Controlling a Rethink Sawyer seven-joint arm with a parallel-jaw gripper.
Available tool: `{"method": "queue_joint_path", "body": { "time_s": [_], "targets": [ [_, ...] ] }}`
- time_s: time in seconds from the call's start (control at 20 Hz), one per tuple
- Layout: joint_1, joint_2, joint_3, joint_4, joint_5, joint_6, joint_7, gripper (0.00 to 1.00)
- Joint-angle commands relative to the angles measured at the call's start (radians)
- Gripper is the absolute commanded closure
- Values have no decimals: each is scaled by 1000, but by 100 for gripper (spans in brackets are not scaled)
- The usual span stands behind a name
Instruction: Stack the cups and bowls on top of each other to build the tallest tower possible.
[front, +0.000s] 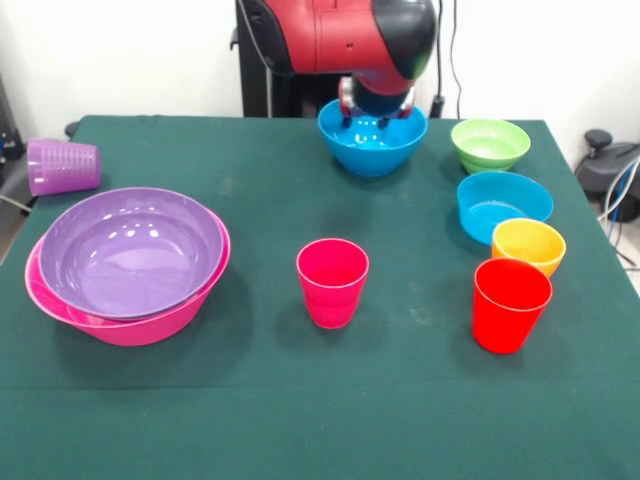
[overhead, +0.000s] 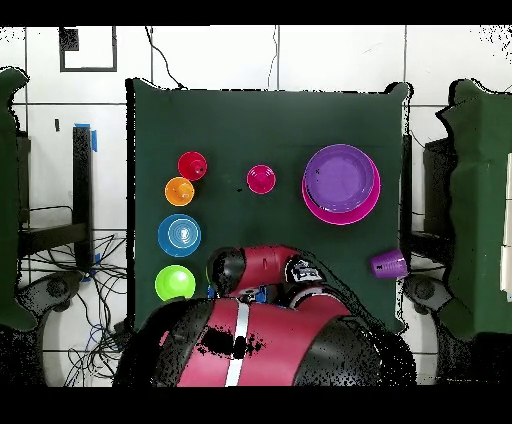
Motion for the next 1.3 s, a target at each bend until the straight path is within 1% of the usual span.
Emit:
{"method": "queue_joint_path", "body": {
  "time_s": [0.05,0.2,0.35,0.55,0.7,0.85,1.0,1.1,1.3],
  "targets": [
    [24,25,-4,-78,-36,-33,81,0],
    [14,23,4,-77,-26,-20,63,0],
    [9,-8,8,-53,-14,-10,57,0],
    [15,-17,8,-67,-8,-1,54,0],
    [19,-55,4,-49,-9,-34,66,0],
    [29,-73,-5,-61,-34,-101,74,0],
    [34,-97,-6,-57,-40,-133,80,0],
    [43,-108,-16,-57,-42,-147,95,0],
    [55,-106,-36,-62,-55,-178,105,0]
  ]
}}
